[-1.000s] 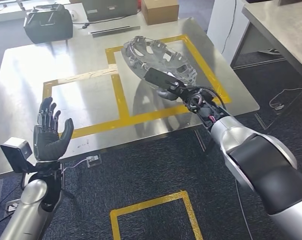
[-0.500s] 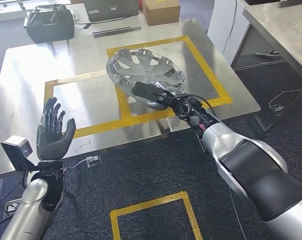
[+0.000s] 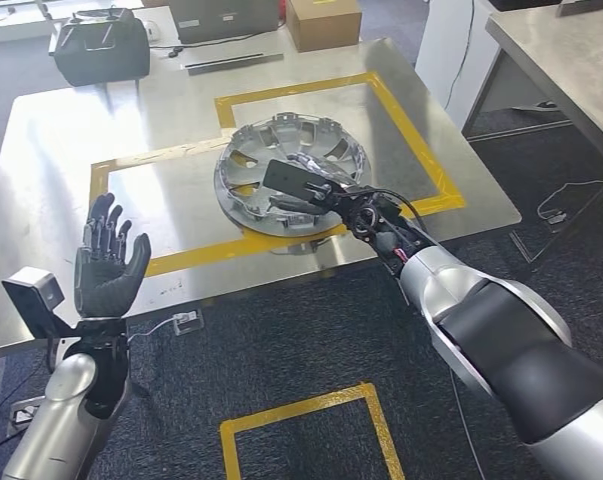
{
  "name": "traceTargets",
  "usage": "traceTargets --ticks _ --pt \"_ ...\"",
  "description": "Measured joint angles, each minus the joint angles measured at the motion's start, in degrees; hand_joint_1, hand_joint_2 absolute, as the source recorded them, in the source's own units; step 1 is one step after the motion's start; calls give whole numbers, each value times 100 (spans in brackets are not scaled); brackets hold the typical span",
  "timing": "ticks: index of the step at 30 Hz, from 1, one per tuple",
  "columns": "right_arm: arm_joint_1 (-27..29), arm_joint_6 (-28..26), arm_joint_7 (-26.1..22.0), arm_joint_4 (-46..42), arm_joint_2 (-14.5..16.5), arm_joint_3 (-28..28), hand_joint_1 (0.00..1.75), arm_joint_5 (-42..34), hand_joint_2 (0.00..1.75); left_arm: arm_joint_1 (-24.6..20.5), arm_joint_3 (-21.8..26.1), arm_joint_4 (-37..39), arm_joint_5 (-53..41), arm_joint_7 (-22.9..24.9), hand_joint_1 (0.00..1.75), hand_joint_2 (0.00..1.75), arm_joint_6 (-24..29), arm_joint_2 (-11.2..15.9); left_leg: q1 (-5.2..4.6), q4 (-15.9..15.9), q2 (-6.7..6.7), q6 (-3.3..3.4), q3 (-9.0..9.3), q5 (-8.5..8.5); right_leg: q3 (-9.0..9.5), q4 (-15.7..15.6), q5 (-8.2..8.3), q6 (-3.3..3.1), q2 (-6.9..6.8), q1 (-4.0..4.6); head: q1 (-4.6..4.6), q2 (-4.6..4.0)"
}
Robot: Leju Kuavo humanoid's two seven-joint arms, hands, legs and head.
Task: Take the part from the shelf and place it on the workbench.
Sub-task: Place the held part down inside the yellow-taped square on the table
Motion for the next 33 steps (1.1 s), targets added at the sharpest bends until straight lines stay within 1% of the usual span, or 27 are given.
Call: traceTargets --ticks 8,12,15,17,20,22,24,26,30,33 --pt "-4 -281 55 0 0 -122 0 -41 0 -10 -5 44 3 -20 0 175 21 -4 0 3 0 2 2 -1 3 -1 0 0 0 0 -1 0" --pt "-30 -442 24 0 0 -221 0 -279 0 -10 -7 59 7 -18 0 0 56 -12 0 4 0 3 2 -2 4 -1 0 0 0 0 -1 0" --pt "-63 -403 -136 -1 0 -367 0 -675 0 -10 -9 64 11 -7 0 0 92 -17 0 5 0 4 3 -3 5 -1 0 0 0 0 0 0" --pt "-84 -239 -338 -16 0 -540 0 -1098 0 -8 -9 67 16 2 0 0 125 -15 0 5 0 5 3 -3 7 -1 0 0 0 0 -1 0" --pt "-84 266 -703 -83 16 -850 0 -1761 0 1 -9 69 -16 0 0 0 218 -2 -1 4 -1 5 4 -4 13 -1 0 0 -1 3 1 0" --pt "-30 595 -834 -182 62 -1035 0 -2154 0 16 -8 65 -77 2 0 0 298 13 -1 4 -1 6 7 -5 18 -1 -1 1 -1 5 0 0" --pt "149 794 -802 -400 134 -1161 0 -2633 0 45 -7 41 -184 20 0 0 382 32 0 4 -3 9 15 -8 27 -2 -5 3 -5 5 0 0" --pt "481 854 -646 -777 198 -1211 0 -3240 0 87 -4 -5 -291 59 0 0 470 58 1 4 -10 14 26 -13 40 -5 -12 2 -12 6 0 0" --pt "1341 565 -266 -1862 223 -1162 0 -4277 0 218 13 -150 -413 155 0 0 639 132 2 4 -30 14 37 -22 59 -8 -29 1 -24 6 1 0" --pt "1884 359 -105 -2658 217 -1112 0 -4569 0 326 34 -270 -463 186 0 0 739 190 1 4 -29 5 40 -31 59 -9 -34 -3 -25 5 6 0"
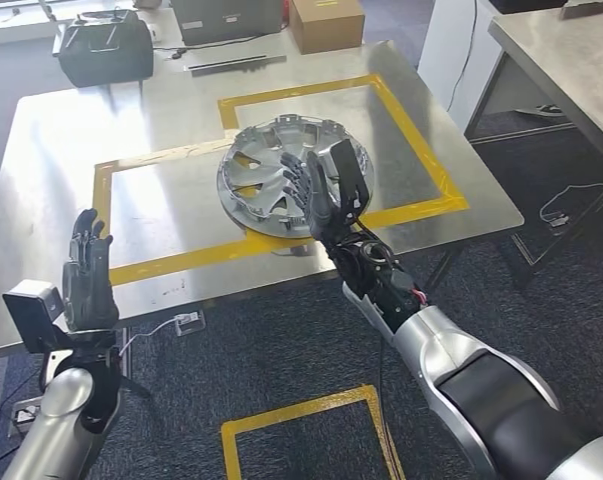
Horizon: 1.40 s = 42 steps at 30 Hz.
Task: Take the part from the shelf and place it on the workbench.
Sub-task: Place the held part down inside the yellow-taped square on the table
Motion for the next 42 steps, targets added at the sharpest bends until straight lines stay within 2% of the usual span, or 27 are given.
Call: traceTargets --ticks 3,6,7,8,10,11,12,15,16,17,18,19,21,23,25,26,27,28,30,32,33,35,37,38,40,41,42 --pt "458 -210 162 -778 -26 22 0 -51 0 85 10 -120 -47 60 0 0 68 44 -10 6 0 24 2 -22 12 -28 -1 16 -1 -10 0 0" --pt "783 -335 314 -1507 -88 44 0 -81 0 153 20 -255 -89 109 0 0 100 85 16 -229 24 142 201 -5 76 -56 -48 73 -15 -11 3 0" --pt "857 -350 358 -1710 -118 53 0 -107 0 163 22 -286 -99 125 0 0 102 90 42 -338 42 164 299 25 22 122 -159 82 -19 -4 18 0" --pt "918 -356 396 -1883 -148 63 0 -133 0 170 23 -301 -105 142 0 0 103 94 65 -401 58 167 370 43 -108 431 -322 92 -26 -10 44 0" --pt "1027 -364 452 -2150 -196 89 0 -160 0 182 23 -321 -111 175 0 0 104 96 81 -408 74 160 405 37 -461 1154 -645 143 -26 -37 86 0" --pt "1104 -374 479 -2286 -224 102 0 -161 0 195 23 -334 -115 187 0 0 105 96 98 -387 75 140 400 25 -568 1344 -681 183 -29 -63 96 0" --pt "1185 -389 509 -2440 -258 114 0 -162 0 207 23 -352 -118 203 0 0 105 96 124 -348 73 108 389 5 -571 1321 -608 231 -33 -96 107 0" --pt "1337 -475 621 -2875 -349 142 0 -183 0 220 23 -413 -127 266 0 0 104 98 221 -102 64 -71 310 -110 -134 389 -122 401 -38 -208 181 0" --pt "1367 -505 655 -2997 -366 151 0 -199 0 219 22 -437 -133 285 0 0 103 99 231 -3 60 -131 274 -146 -40 191 -54 386 -16 -219 209 0" --pt "1411 -532 686 -3117 -381 158 0 -216 0 216 20 -465 -142 300 0 0 102 100 229 60 54 -182 246 -161 -9 138 -51 340 11 -210 209 0" --pt "1459 -555 711 -3226 -397 163 0 -228 0 214 18 -492 -150 313 0 0 102 100 223 83 46 -219 230 -153 -23 197 -59 257 41 -186 198 0" --pt "1502 -571 733 -3328 -409 165 0 -233 0 213 15 -511 -156 328 0 0 102 101 231 100 41 -245 218 -138 -28 220 -50 176 51 -177 172 0" --pt "1549 -587 754 -3493 -427 167 0 -235 0 211 13 -535 -158 352 0 0 104 102 247 182 52 -269 163 -205 -49 245 -20 86 59 -163 93 0" --pt "1570 -591 756 -3644 -437 168 0 -235 0 209 13 -563 -161 360 0 0 106 103 235 737 67 -247 -85 -545 -74 239 8 23 60 -147 12 0" --pt "1600 -591 761 -3752 -446 169 0 -235 0 212 12 -584 -162 363 0 0 106 104 187 1628 67 -201 -482 -947 -97 237 21 -14 56 -102 -38 0" --pt "1619 -592 767 -3792 -452 170 0 -235 0 215 12 -586 -161 366 0 0 106 104 157 1927 66 -166 -614 -1040 -106 237 25 -30 54 -73 -48 0" --pt "1636 -592 773 -3828 -461 170 0 -235 0 218 12 -586 -161 369 0 0 107 105 124 2009 64 -114 -641 -1033 -112 237 27 -44 55 -40 -55 0" --pt "1646 -593 779 -3865 -469 170 0 -235 0 219 12 -590 -161 371 0 0 107 105 86 1848 60 -46 -544 -933 -116 236 29 -58 59 -8 -56 0" --pt "1653 -596 787 -3949 -484 170 0 -235 0 207 12 -615 -161 373 0 0 107 105 -18 1052 40 137 -103 -638 -118 234 29 -70 71 34 -57 0" --pt "1660 -612 796 -4025 -502 170 0 -235 0 192 11 -652 -161 375 0 0 106 104 -103 432 50 247 229 -497 -133 232 26 -66 76 63 -57 0" --pt "1669 -625 804 -4055 -515 171 0 -235 0 187 10 -668 -160 376 0 0 106 102 -130 322 59 262 282 -499 -139 225 23 -58 72 64 -56 0" --pt "1689 -649 820 -4113 -544 173 0 -235 0 190 8 -687 -159 384 0 0 107 99 -125 256 75 247 304 -478 -140 207 14 -27 58 66 -60 0" --pt "1700 -670 836 -4178 -583 175 0 -236 0 193 8 -703 -159 396 0 0 113 97 -92 179 86 260 338 -445 -206 357 -131 20 30 72 -41 0" --pt "1706 -681 847 -4205 -606 176 0 -237 0 194 7 -711 -159 404 0 0 120 94 -77 153 91 269 352 -432 -309 607 -298 43 14 73 -19 0" --pt "1738 -699 870 -4240 -640 180 0 -237 0 208 5 -722 -160 428 0 0 139 91 -78 149 93 284 355 -429 -622 1383 -692 83 -2 67 36 0" --pt "1764 -703 880 -4249 -655 183 0 -237 0 220 4 -723 -159 442 0 0 148 90 -79 151 92 285 354 -429 -752 1701 -803 98 -5 62 60 0" --pt "1787 -705 886 -4256 -667 186 0 -237 0 229 3 -723 -158 451 0 0 153 90 -79 153 91 285 354 -429 -801 1838 -811 109 -8 57 81 0"
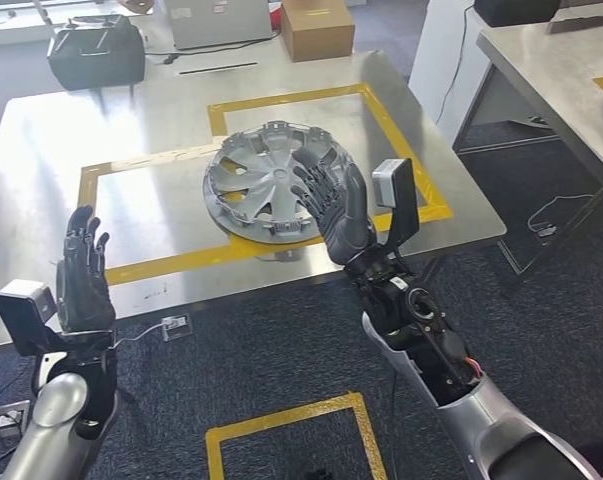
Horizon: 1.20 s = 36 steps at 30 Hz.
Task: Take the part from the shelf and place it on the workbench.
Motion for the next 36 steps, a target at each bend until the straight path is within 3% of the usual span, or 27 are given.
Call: traceTargets --ticks 1,3,5,9,10,12,14,15,16,17,19,20,21,24,26,28,29,30,31,32,34,36 --pt "13 -1 4 -4 -13 3 0 0 0 6 0 0 0 5 0 0 3 0 0 4 -2 -1 2 0 61 -108 110 5 -5 -7 23 0" --pt "18 -2 5 -28 -30 7 0 0 0 9 0 -2 -1 7 0 0 7 -2 0 16 -4 -7 8 -3 423 -867 509 -9 -19 -17 71 0" --pt "18 -1 5 -56 -41 14 0 -1 0 8 0 -4 -2 7 0 0 8 -4 -19 42 -9 -40 -13 6 749 -1552 757 -45 -26 -3 100 0" --pt "38 -1 7 -93 -60 34 0 -1 0 17 -9 -8 0 7 0 0 13 -2 -25 78 -17 -162 -86 35 822 -1745 849 -167 -15 2 85 0" --pt "35 -1 6 -99 -62 37 0 -1 0 15 -11 -10 0 7 0 0 14 0 -21 187 -22 -200 -132 -70 814 -1767 883 -207 -20 -14 70 0" --pt "30 -1 6 -112 -62 43 0 0 0 16 -16 -14 -1 7 0 0 14 2 10 771 -32 -275 -361 -481 776 -1797 948 -272 -33 -42 10 0" --pt "31 -2 7 -119 -63 49 0 0 0 34 -21 -15 0 7 0 0 14 2 58 1577 -32 -331 -659 -887 700 -1795 1002 -290 -42 -49 -42 0" --pt "35 -2 7 -120 -64 51 0 -1 0 45 -23 -15 0 7 0 0 14 2 82 1782 -32 -350 -707 -961 660 -1794 1031 -283 -43 -55 -50 0" --pt "39 -2 8 -123 -64 54 0 -1 0 50 -25 -15 0 7 0 0 14 2 103 1755 -32 -363 -637 -930 623 -1793 1060 -269 -43 -63 -54 0" --pt "41 -2 8 -128 -64 56 0 -1 0 51 -26 -16 0 7 0 0 14 3 122 1487 -31 -372 -445 -809 593 -1792 1088 -249 -40 -75 -60 0" --pt "36 -2 7 -143 -64 56 0 0 0 38 -27 -21 0 7 0 0 14 3 145 606 -36 -376 106 -526 545 -1786 1135 -191 -31 -85 -77 0" --pt "30 -2 7 -151 -64 56 0 0 0 32 -28 -28 -1 7 0 0 14 2 144 271 -48 -355 293 -434 523 -1784 1162 -156 -27 -82 -84 0" --pt "26 -1 7 -159 -64 58 0 0 0 30 -30 -36 -1 7 0 0 14 1 135 78 -60 -326 389 -388 504 -1787 1190 -119 -24 -76 -81 0" --pt "42 -1 7 -168 -71 71 0 0 0 37 -33 -50 -1 9 0 0 14 1 99 14 -66 -180 344 -294 461 -1814 1257 4 -21 -94 -54 0" --pt "57 -2 8 -169 -88 76 0 0 0 35 -33 -54 -2 10 0 0 14 -5 98 -16 -44 -66 278 -206 345 -1546 978 45 -30 -110 -15 0" --pt "68 -4 8 -174 -103 80 0 0 0 39 -33 -58 -2 11 0 0 14 -9 76 -24 -28 5 184 -127 110 -780 401 49 -40 -104 60 0" --pt "77 -6 8 -177 -106 82 0 0 0 44 -33 -58 -2 11 0 0 14 -9 57 -22 -24 23 134 -89 14 -366 170 46 -40 -93 92 0" --pt "89 -8 8 -179 -109 85 0 -1 0 49 -33 -58 -2 11 0 0 14 -9 37 -19 -22 34 84 -50 -15 -84 44 36 -40 -78 115 0" --pt "98 -8 8 -180 -111 89 0 -1 0 52 -33 -58 -2 11 0 0 14 -9 16 -17 -21 42 35 -12 60 -30 50 15 -40 -60 133 0" --pt "103 -9 9 -182 -111 93 0 -1 0 54 -33 -58 -2 11 0 0 14 -9 -4 -14 -23 47 -10 26 239 -189 149 -17 -40 -38 149 0" --pt "96 -9 8 -190 -113 99 0 -2 0 54 -33 -60 -2 11 0 0 14 -9 -38 -10 -28 39 -77 95 812 -1008 415 -129 -41 29 182 0" --pt "88 -9 5 -211 -114 102 0 -2 0 54 -32 -65 -2 11 0 0 14 -9 -45 -18 -26 -1 -115 175 1231 -1715 529 -221 -42 90 179 0"
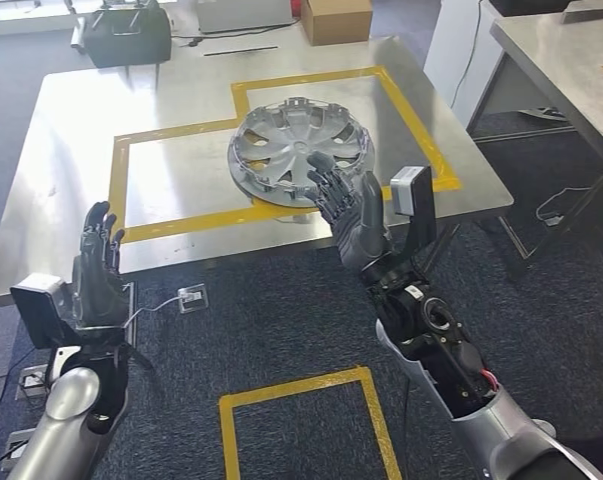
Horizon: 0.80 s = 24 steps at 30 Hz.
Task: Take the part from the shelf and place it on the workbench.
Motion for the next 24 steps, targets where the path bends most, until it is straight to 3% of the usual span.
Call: traceTargets --ticks 3,4,5,6,8,9,10,11,13,15,16,18,19,20,22,23,24 --pt "-6 0 -1 -21 0 4 0 0 0 5 -1 -10 -1 3 0 0 0 -3 26 -53 8 -98 -25 121 46 -226 115 -57 -11 17 21 0" --pt "-9 0 1 -24 0 4 0 0 0 4 -1 -14 -1 4 0 0 1 -2 24 -17 -2 -133 -57 64 23 -270 179 -85 -22 -5 30 0" --pt "-13 0 1 -27 0 5 0 0 0 0 -1 -17 -1 4 0 0 1 1 23 118 -16 -169 -124 -95 -17 -309 252 -114 -38 -32 15 0" --pt "-15 1 1 -30 0 7 0 0 0 -2 -1 -19 -1 5 0 0 2 4 35 391 -30 -209 -232 -357 -78 -337 327 -135 -52 -61 -20 0" --pt "-14 1 2 -33 0 9 0 0 0 4 -1 -20 -1 6 0 0 2 8 92 1194 -42 -286 -483 -908 -236 -331 452 -149 -57 -63 -112 0" --pt "-10 1 3 -33 0 11 0 0 0 10 -2 -20 0 7 0 0 2 10 125 1550 -40 -321 -561 -1035 -322 -323 509 -139 -58 -65 -147 0" --pt "-7 1 4 -33 0 13 0 0 0 14 -2 -20 0 7 0 0 2 11 154 1735 -39 -350 -553 -1009 -407 -309 564 -125 -59 -68 -174 0" --pt "-6 1 4 -33 0 14 0 0 0 14 -3 -20 0 7 0 0 2 11 179 1712 -39 -373 -441 -871 -491 -287 612 -106 -60 -76 -192 0" --pt "-6 1 4 -34 0 15 0 0 0 11 -3 -23 0 7 0 0 2 11 223 1087 -38 -412 60 -586 -640 -218 682 -51 -58 -96 -219 0" --pt "-10 1 1 -41 0 13 0 0 0 7 -3 -32 0 5 0 0 2 10 213 320 -63 -388 546 -591 -748 -158 745 20 -54 -101 -231 0" --pt "-12 1 -1 -46 0 13 0 0 0 6 -4 -36 0 5 0 0 2 10 195 110 -79 -351 651 -638 -784 -150 787 60 -51 -99 -227 0" --pt "-3 1 1 -50 -2 17 0 -4 0 9 -5 -40 0 4 0 0 2 11 157 38 -88 -225 631 -593 -836 -164 870 139 -40 -120 -200 0" --pt "6 0 2 -50 -4 17 0 -9 0 7 -5 -40 0 5 0 0 2 12 150 26 -79 -167 597 -552 -876 -130 828 170 -36 -135 -196 0" --pt "15 -1 4 -49 -6 17 0 -13 0 7 -5 -40 0 5 0 0 2 11 145 19 -65 -99 555 -504 -933 -8 685 190 -33 -148 -184 0" --pt "22 -2 5 -49 -10 15 0 -18 0 7 -5 -40 0 7 0 0 2 11 137 9 -41 -2 455 -407 -1116 621 125 209 -31 -157 -138 0" --pt "23 -2 5 -49 -10 15 0 -18 0 8 -5 -40 0 7 0 0 2 11 124 11 -35 22 400 -360 -1216 1064 -159 213 -30 -156 -103 0" --pt "26 -2 6 -49 -11 15 0 -18 0 11 -5 -40 0 9 0 0 2 11 109 13 -31 31 340 -312 -1281 1456 -343 215 -30 -154 -75 0"
